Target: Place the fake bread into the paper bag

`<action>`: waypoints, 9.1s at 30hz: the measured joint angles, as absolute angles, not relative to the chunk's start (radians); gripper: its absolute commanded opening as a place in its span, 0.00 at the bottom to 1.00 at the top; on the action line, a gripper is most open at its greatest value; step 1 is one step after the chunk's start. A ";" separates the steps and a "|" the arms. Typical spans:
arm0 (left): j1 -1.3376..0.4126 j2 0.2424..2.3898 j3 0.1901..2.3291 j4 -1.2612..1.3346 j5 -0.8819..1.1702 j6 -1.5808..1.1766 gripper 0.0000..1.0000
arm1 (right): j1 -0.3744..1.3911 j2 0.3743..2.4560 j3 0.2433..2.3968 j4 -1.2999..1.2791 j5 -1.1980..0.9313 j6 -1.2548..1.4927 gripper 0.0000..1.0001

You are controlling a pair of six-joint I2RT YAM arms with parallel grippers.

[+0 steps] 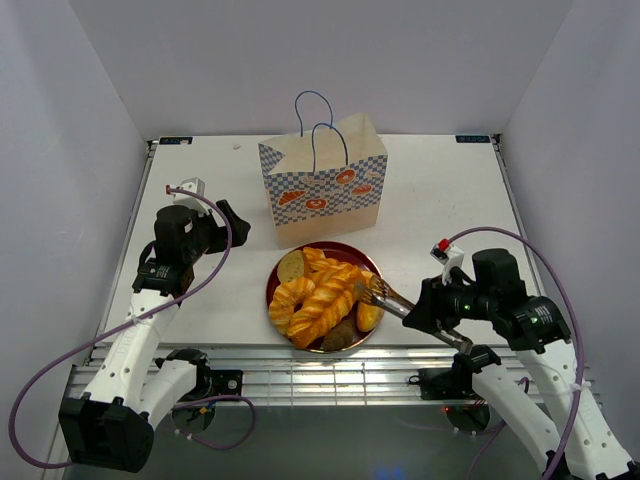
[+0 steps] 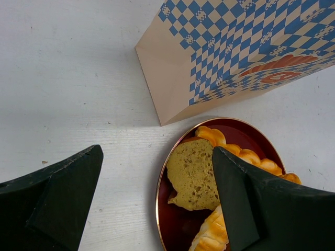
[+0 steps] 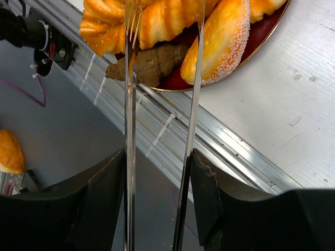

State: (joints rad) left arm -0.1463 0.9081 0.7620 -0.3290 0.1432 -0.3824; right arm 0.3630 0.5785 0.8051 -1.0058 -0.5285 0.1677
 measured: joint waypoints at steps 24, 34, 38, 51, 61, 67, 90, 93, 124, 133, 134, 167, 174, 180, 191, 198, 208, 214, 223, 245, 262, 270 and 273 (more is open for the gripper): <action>-0.146 0.908 0.762 -0.329 0.152 -0.382 0.90 | 0.428 0.604 0.850 -1.073 -0.323 0.212 0.59; -0.146 0.907 0.762 -0.329 0.104 -0.393 0.88 | 0.428 0.613 0.780 -1.043 -0.318 0.233 0.61; -0.146 0.903 0.762 -0.329 0.066 -0.402 0.87 | 0.428 0.616 0.755 -1.021 -0.327 0.235 0.61; -0.146 0.906 0.762 -0.336 0.064 -0.411 0.84 | 0.428 0.627 0.702 -0.974 -0.354 0.252 0.61; -0.146 0.892 0.762 -0.332 0.064 -0.413 0.81 | 0.428 0.646 0.675 -0.941 -0.377 0.261 0.50; -0.146 0.891 0.762 -0.331 0.064 -0.417 0.81 | 0.428 0.655 0.691 -0.948 -0.372 0.260 0.40; -0.146 0.890 0.762 -0.329 0.079 -0.420 0.82 | 0.428 0.715 0.987 -1.061 -0.231 0.245 0.38; -0.146 0.890 0.762 -0.329 0.081 -0.420 0.81 | 0.428 0.735 1.055 -1.069 -0.212 0.243 0.38; -0.146 0.889 0.762 -0.312 0.152 -0.416 0.81 | 0.428 1.537 2.006 -0.857 -0.002 0.176 0.41; -0.146 0.889 0.762 -0.309 0.175 -0.416 0.81 | 0.428 1.630 1.943 -0.774 -0.121 0.206 0.57; -0.146 0.889 0.762 -0.308 0.177 -0.416 0.81 | 0.429 1.624 1.919 -0.762 -0.135 0.209 0.59; -0.146 0.894 0.762 -0.306 0.192 -0.416 0.81 | 0.432 1.168 1.698 -0.836 -0.104 0.204 0.65; -0.146 0.896 0.762 -0.306 0.192 -0.415 0.81 | 0.432 0.943 1.406 -0.878 -0.123 0.209 0.64; -0.146 0.896 0.762 -0.306 0.192 -0.415 0.81 | 0.432 0.790 1.157 -0.878 -0.218 0.233 0.63; -0.146 0.917 0.762 -0.306 0.192 -0.411 0.81 | 0.432 0.628 0.855 -0.839 -0.363 0.277 0.64; -0.146 0.921 0.762 -0.306 0.196 -0.410 0.81 | 0.432 0.610 0.769 -0.803 -0.398 0.277 0.65; -0.146 0.923 0.762 -0.306 0.200 -0.409 0.81 | 0.432 0.595 0.677 -0.742 -0.414 0.277 0.67; -0.146 0.924 0.762 -0.306 0.200 -0.408 0.81 | 0.432 0.579 0.620 -0.696 -0.438 0.280 0.67; -0.146 0.926 0.762 -0.306 0.207 -0.408 0.81 | 0.432 0.587 0.586 -0.644 -0.448 0.285 0.68; -0.146 0.926 0.762 -0.306 0.219 -0.408 0.81 | 0.432 0.675 0.525 -0.476 -0.513 0.323 0.68; -0.146 0.926 0.762 -0.306 0.222 -0.409 0.81 | 0.432 0.704 0.509 -0.446 -0.551 0.327 0.31; -0.146 0.926 0.762 -0.306 0.222 -0.409 0.81 | 0.432 0.717 0.548 -0.478 -0.545 0.313 0.08; -0.146 0.926 0.762 -0.306 0.221 -0.409 0.81 | 0.433 0.727 0.589 -0.499 -0.537 0.305 0.08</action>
